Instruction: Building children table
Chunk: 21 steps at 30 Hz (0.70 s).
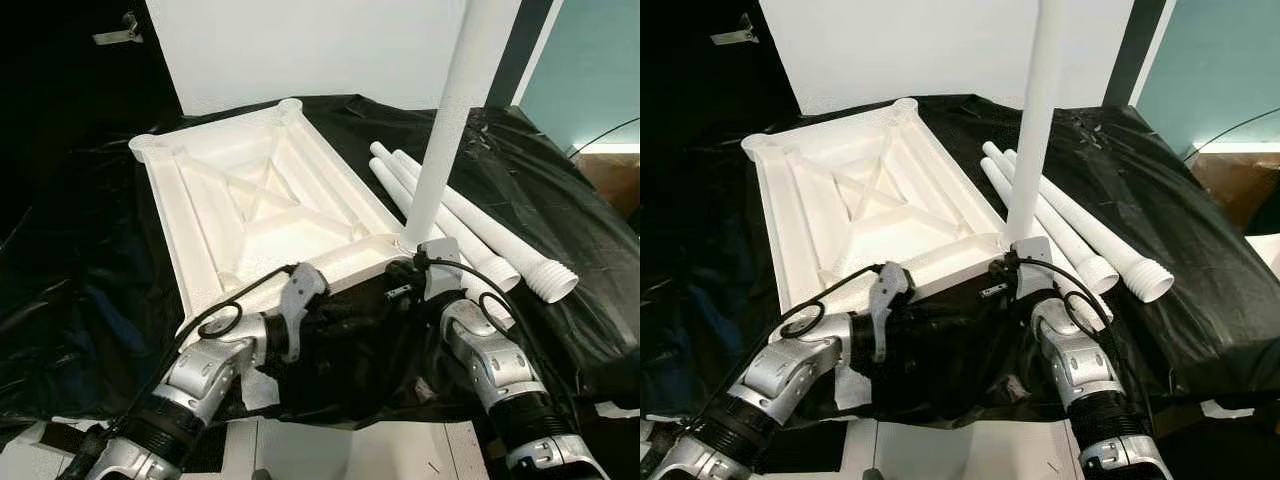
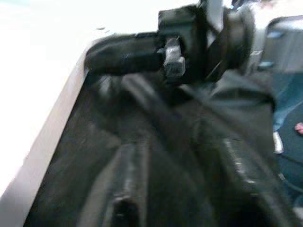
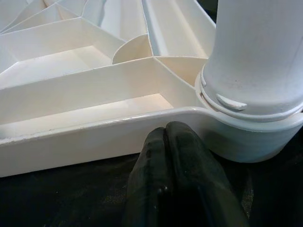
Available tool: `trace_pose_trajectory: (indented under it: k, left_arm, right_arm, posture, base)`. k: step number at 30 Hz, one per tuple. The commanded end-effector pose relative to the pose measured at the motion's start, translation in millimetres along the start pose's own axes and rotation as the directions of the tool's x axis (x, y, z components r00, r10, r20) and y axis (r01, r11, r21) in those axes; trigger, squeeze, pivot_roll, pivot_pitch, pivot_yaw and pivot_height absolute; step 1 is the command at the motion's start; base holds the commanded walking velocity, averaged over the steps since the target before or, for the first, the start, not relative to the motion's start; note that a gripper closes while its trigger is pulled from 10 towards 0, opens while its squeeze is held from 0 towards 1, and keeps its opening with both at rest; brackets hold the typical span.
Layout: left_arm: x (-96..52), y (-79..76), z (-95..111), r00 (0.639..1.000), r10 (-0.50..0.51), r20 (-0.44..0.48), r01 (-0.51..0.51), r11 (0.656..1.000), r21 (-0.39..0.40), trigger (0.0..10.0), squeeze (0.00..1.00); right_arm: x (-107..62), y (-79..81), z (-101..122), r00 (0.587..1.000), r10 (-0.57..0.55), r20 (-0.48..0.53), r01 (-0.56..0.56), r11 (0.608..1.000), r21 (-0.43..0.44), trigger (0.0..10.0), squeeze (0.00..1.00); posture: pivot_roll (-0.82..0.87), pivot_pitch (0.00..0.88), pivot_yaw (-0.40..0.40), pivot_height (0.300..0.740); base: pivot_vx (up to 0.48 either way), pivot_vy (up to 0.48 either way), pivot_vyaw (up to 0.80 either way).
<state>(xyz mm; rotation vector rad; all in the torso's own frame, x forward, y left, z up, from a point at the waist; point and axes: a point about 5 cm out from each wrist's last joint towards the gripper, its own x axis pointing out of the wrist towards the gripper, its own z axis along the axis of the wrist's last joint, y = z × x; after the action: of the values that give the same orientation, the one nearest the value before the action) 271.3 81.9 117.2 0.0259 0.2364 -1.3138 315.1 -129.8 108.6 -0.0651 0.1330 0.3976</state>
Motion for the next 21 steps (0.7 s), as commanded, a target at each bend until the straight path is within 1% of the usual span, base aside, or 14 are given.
trace_pose_trajectory:
  k: [1,2,3,4,9,11,12,13,14,16,17,19,20,21]
  left_arm:
    - [0.0,-8.8,0.1,0.984,-0.177,-0.010,0.177,0.984,0.029,10.0,1.00]
    - [0.4,-3.4,4.2,0.990,-0.139,0.012,0.138,0.989,0.043,10.0,0.24]
    - [0.5,0.5,7.2,0.993,-0.113,0.028,0.111,0.992,0.051,10.0,0.24]
    - [0.1,4.2,11.4,0.995,-0.086,0.046,0.082,0.994,0.067,10.0,0.00]
    - [-2.0,14.2,24.3,0.994,-0.016,0.105,0.004,0.994,0.110,10.0,0.00]
    - [-6.8,31.3,45.9,0.964,0.108,0.242,-0.135,0.986,0.098,10.0,0.00]
    - [-12.9,42.2,59.5,0.927,0.184,0.327,-0.216,0.974,0.064,10.0,0.00]
    - [-12.9,42.2,59.5,0.927,0.184,0.327,-0.216,0.974,0.064,10.0,0.00]
    - [-14.1,45.1,59.4,0.928,0.203,0.314,-0.237,0.969,0.073,10.0,0.00]
    - [-14.0,49.8,46.9,0.956,0.233,0.178,-0.261,0.953,0.154,10.0,0.00]
    - [-14.5,50.1,34.8,0.972,0.223,0.075,-0.234,0.953,0.193,10.0,0.00]
    - [-18.2,47.9,15.2,0.980,0.186,-0.071,-0.165,0.957,0.239,10.0,0.00]
    - [-20.5,46.3,7.6,0.978,0.167,-0.122,-0.132,0.958,0.255,10.0,0.00]
    - [-23.2,47.0,1.2,0.973,0.165,-0.158,-0.123,0.962,0.244,10.0,0.00]
  right_arm:
    - [0.1,3.7,3.0,1.000,0.006,0.019,-0.006,1.000,0.009,10.0,0.00]
    - [-0.7,5.9,3.4,1.000,0.009,0.022,-0.009,1.000,0.013,10.0,0.00]
    - [-1.3,7.2,3.6,1.000,0.010,0.024,-0.010,1.000,0.015,10.0,0.00]
    - [-1.9,8.9,3.6,1.000,0.011,0.025,-0.012,1.000,0.017,10.0,0.00]
    - [-3.8,15.6,1.9,0.999,0.025,0.023,-0.025,0.999,0.020,10.0,0.00]
    - [-6.8,24.8,-2.7,0.999,0.048,0.014,-0.048,0.998,0.030,10.0,0.00]
    - [-8.8,29.2,-8.2,0.999,0.050,-0.001,-0.050,0.998,0.039,10.0,0.00]
    - [-8.8,29.2,-8.2,0.999,0.050,-0.001,-0.050,0.998,0.039,10.0,0.00]
    - [-9.4,29.6,-10.1,0.999,0.046,-0.008,-0.045,0.998,0.042,10.0,0.00]
    - [-10.8,30.8,-12.2,0.999,0.041,-0.013,-0.040,0.998,0.051,10.0,0.00]
    - [-11.6,31.4,-12.4,0.999,0.040,-0.013,-0.040,0.998,0.055,10.0,0.00]
    - [-12.3,32.1,-12.4,0.999,0.040,-0.013,-0.039,0.998,0.059,10.0,0.00]
    - [-12.6,32.4,-12.4,0.999,0.039,-0.014,-0.038,0.997,0.060,10.0,0.00]
    - [-12.8,32.5,-12.3,0.999,0.039,-0.014,-0.038,0.997,0.060,10.0,0.00]
  posture:
    - [-0.07,0.034,0.015,0.740]
    - [-0.08,0.032,0.011,0.740]
    - [-0.08,0.032,0.011,0.740]
    - [-0.08,0.031,0.010,0.740]
    - [-0.08,0.031,0.009,0.740]
    - [-0.09,0.029,0.010,0.740]
    - [-0.09,0.029,0.012,0.740]
    - [-0.09,0.029,0.012,0.740]
    - [-0.09,0.029,0.012,0.740]
    - [-0.09,0.030,0.015,0.740]
    - [-0.09,0.029,0.018,0.740]
    - [-0.10,0.028,0.020,0.740]
    - [-0.10,0.028,0.021,0.740]
    - [-0.10,0.028,0.022,0.740]
  base:
    - [0.000,0.000,0.00]
    - [0.000,0.000,0.00]
    - [0.000,0.000,0.00]
    - [0.000,0.000,0.00]
    - [0.000,0.000,0.00]
    - [0.000,0.000,0.00]
    - [0.000,0.000,0.00]
    - [0.000,0.000,0.00]
    - [0.000,0.000,0.00]
    - [0.000,0.000,0.00]
    - [0.000,0.000,0.00]
    - [0.000,0.000,0.00]
    - [0.000,0.000,0.00]
    - [0.000,0.000,0.00]
